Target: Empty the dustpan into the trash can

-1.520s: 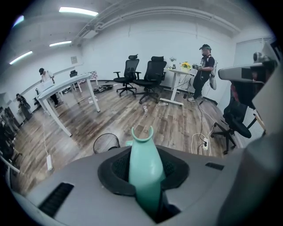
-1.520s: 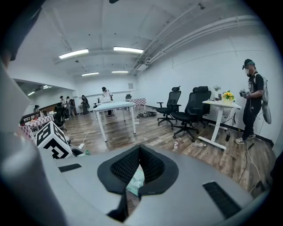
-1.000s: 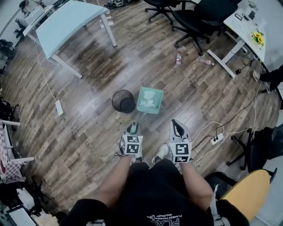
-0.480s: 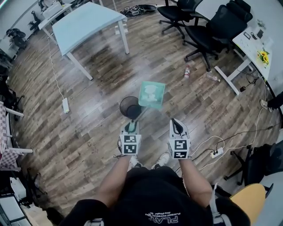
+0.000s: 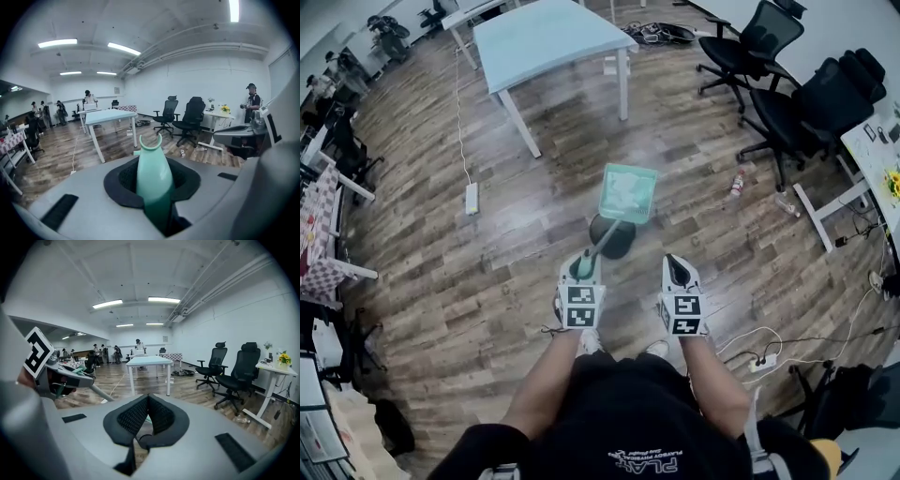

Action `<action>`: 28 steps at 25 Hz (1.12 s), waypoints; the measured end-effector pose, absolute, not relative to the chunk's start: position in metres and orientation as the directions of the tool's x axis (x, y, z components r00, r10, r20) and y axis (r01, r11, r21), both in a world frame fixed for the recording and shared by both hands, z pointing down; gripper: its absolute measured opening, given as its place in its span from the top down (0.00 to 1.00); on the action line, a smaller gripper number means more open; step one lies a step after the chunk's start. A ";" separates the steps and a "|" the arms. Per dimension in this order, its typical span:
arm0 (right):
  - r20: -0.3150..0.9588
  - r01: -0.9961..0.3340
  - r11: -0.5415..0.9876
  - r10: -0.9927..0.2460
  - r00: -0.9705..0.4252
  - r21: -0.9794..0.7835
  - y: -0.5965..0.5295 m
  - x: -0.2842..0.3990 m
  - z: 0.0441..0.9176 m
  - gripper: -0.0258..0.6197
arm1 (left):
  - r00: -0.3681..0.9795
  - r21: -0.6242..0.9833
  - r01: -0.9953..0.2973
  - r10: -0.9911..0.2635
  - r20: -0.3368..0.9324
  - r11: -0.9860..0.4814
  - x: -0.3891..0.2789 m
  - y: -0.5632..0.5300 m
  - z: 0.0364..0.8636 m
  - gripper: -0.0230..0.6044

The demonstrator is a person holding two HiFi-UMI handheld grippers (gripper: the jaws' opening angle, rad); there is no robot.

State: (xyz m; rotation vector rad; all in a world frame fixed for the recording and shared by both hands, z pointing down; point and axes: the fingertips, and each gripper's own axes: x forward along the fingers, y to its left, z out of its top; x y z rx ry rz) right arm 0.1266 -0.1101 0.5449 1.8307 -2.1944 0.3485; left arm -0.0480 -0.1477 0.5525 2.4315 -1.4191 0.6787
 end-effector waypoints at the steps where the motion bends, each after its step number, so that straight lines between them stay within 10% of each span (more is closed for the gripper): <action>1: 0.349 -0.981 0.194 -0.918 -0.187 -0.015 -0.114 0.119 0.545 0.93 | 0.405 -0.026 -0.875 -0.762 0.505 -0.483 -0.057 -0.149 0.552 0.81; 28: 0.393 -0.933 0.357 -0.854 -0.340 -0.030 -0.153 0.013 0.567 0.93 | 0.203 -0.226 -0.886 -0.778 0.595 -0.404 -0.197 -0.133 0.598 0.81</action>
